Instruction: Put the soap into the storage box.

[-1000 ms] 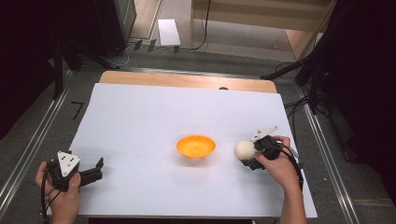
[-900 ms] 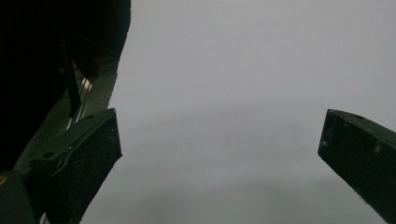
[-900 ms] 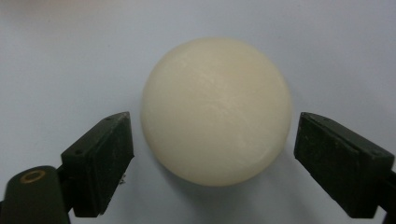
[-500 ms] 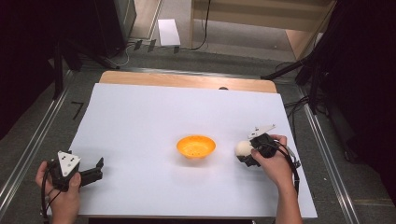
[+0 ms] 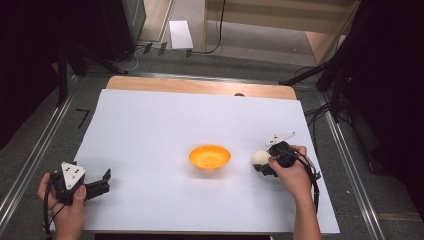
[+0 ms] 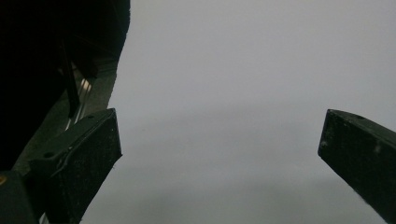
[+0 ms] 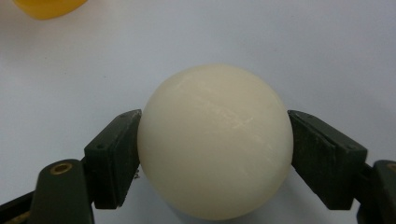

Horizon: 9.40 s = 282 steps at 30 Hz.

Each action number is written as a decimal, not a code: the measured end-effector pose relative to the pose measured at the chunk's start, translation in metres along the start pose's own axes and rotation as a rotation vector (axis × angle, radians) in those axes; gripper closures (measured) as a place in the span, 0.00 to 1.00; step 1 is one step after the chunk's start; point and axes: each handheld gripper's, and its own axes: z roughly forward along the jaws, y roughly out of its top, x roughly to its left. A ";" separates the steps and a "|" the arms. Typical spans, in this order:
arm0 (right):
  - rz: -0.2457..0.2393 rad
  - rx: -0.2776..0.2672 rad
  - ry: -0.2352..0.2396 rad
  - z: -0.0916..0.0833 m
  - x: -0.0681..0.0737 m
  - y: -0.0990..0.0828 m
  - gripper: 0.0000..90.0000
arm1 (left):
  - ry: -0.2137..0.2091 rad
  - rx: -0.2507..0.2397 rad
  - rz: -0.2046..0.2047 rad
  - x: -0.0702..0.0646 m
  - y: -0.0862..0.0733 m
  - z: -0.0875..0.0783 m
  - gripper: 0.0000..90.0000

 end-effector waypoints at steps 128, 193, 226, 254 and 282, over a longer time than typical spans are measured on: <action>-0.084 -0.018 0.080 -0.018 0.044 0.067 0.26 | 0.038 -0.057 -0.019 0.000 -0.003 -0.005 0.08; -0.213 -0.004 0.155 0.004 0.095 0.113 0.26 | 0.034 -0.046 -0.019 0.000 -0.003 -0.005 0.10; -0.241 0.023 0.164 0.023 0.106 0.115 0.26 | 0.032 -0.044 -0.016 0.000 -0.002 -0.004 0.10; -0.225 0.039 0.196 0.029 0.106 0.115 0.26 | 0.031 -0.043 -0.016 0.000 -0.002 -0.004 0.11; -0.203 0.004 0.176 0.019 0.100 0.112 0.24 | 0.031 -0.043 -0.015 0.000 -0.002 -0.004 0.11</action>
